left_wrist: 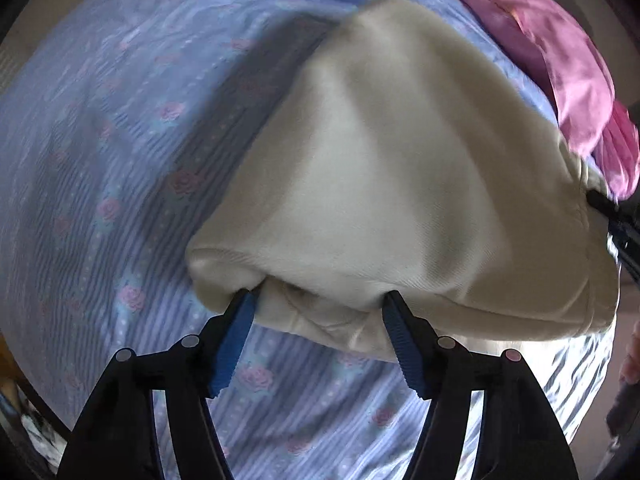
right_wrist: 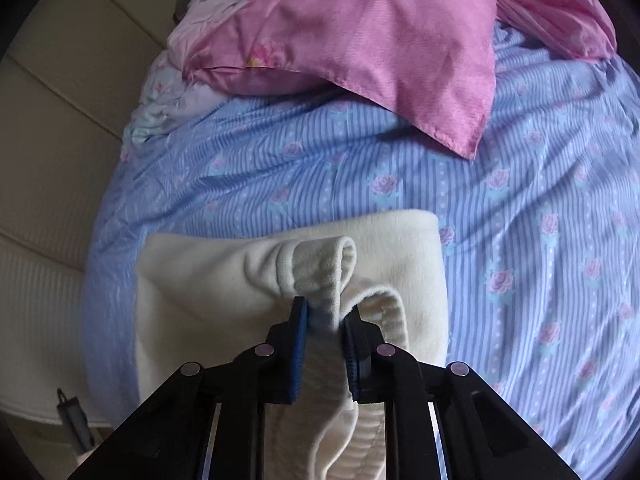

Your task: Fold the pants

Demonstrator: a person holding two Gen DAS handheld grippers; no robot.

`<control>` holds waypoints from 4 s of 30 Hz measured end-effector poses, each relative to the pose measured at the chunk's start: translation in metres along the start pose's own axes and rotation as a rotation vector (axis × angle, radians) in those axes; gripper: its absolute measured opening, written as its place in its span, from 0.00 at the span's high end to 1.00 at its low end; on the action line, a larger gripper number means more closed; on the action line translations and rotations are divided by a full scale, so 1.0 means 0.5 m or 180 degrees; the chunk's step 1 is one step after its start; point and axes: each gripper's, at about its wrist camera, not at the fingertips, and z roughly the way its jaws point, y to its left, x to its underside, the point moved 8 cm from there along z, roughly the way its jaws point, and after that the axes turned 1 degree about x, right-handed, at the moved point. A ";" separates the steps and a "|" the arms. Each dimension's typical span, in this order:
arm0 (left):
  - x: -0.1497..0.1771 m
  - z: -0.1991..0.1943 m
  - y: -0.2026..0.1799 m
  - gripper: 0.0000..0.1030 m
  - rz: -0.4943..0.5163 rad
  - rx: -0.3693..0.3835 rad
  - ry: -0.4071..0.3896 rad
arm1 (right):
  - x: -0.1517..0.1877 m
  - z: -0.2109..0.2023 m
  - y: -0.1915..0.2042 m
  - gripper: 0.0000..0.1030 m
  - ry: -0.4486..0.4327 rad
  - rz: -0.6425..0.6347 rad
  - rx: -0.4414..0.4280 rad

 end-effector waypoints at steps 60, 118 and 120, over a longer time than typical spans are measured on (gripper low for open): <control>-0.121 -0.155 -0.046 0.24 0.1256 -0.0392 -0.0589 | 0.114 -0.144 -0.081 0.17 -0.0474 0.0228 0.0368; -0.092 -0.318 -0.092 0.72 0.0495 0.1072 -0.0314 | 0.175 -0.247 0.065 0.57 -0.0192 0.0257 -0.0352; -0.063 -0.354 -0.042 0.72 0.0450 0.1033 -0.0373 | 0.209 -0.271 0.095 0.57 -0.0186 0.0210 -0.0402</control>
